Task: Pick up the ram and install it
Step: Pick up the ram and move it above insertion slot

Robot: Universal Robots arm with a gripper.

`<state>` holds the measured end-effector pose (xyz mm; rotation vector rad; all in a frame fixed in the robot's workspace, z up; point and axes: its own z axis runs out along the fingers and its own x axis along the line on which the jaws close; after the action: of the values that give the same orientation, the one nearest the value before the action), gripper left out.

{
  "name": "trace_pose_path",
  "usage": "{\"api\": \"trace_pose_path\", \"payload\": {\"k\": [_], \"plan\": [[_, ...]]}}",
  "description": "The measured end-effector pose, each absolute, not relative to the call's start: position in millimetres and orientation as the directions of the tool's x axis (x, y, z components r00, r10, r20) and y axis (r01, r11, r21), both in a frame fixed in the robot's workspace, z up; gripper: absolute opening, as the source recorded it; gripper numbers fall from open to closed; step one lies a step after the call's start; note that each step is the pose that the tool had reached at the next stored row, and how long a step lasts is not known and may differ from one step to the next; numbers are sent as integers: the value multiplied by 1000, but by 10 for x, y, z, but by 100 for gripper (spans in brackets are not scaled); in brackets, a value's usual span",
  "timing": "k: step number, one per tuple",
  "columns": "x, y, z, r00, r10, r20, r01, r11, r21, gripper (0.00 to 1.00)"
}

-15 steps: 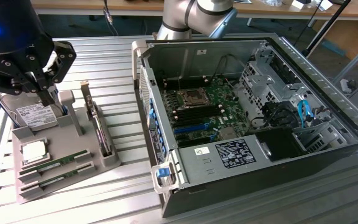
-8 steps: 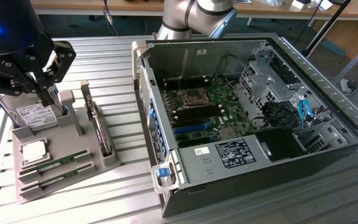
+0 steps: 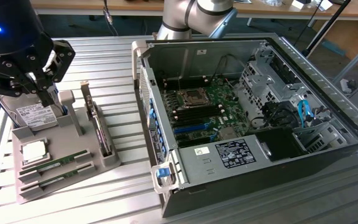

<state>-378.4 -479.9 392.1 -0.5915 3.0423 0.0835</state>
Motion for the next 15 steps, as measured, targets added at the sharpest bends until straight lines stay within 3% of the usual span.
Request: {"api": "trace_pose_path", "payload": {"k": [15], "plan": [[-3785, -4815, 3921, -879, -474, -51, -476, 878, 45, 11]]}}
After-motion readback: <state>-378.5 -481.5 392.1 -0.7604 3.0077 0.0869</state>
